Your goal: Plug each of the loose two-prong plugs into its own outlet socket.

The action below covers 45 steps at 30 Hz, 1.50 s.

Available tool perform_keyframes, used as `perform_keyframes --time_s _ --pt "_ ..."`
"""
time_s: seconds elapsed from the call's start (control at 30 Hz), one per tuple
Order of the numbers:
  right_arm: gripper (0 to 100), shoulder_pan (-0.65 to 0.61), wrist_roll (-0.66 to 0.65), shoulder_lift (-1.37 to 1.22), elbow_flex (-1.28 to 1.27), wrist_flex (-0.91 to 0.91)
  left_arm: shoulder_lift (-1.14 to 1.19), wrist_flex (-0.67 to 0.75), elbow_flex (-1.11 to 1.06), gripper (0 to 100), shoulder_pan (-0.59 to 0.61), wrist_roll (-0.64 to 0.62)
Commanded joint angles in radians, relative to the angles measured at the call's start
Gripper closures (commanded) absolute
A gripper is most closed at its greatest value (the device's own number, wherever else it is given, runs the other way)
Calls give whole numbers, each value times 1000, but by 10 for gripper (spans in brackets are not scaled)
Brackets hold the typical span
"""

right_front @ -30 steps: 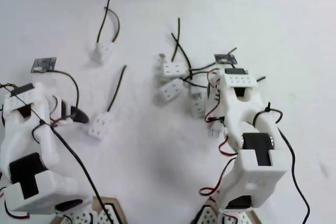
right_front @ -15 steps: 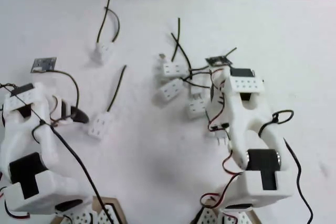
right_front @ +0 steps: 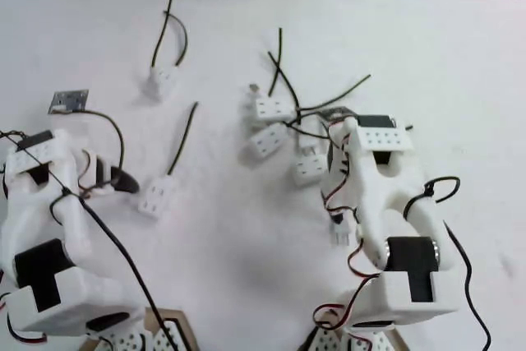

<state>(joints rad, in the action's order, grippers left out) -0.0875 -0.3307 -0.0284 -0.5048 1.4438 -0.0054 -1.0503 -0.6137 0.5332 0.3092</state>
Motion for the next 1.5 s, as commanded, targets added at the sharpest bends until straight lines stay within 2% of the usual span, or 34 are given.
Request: perform_keyframes --time_s 0.0,0.23,0.33,0.53,0.83,1.1,1.3,1.47 --pt "883 -38 -9 47 -2 39 -38 9 0 646 5 -2" --pt "913 -113 0 47 -110 -51 -38 9 0 646 5 -2" --pt "920 -87 0 38 -127 -117 -38 9 0 646 5 -2" --pt "875 -54 0 38 -127 -125 -38 9 0 646 5 -2" --pt "874 -21 -8 35 -166 -189 -38 9 0 646 5 -2" --pt "876 -5 -9 -93 -141 -232 -38 9 0 646 5 -2" --pt "980 -5 -9 -111 -80 -228 -38 9 0 646 5 -2" --pt "980 -7 -77 -105 -72 -185 -38 9 0 646 5 -2"
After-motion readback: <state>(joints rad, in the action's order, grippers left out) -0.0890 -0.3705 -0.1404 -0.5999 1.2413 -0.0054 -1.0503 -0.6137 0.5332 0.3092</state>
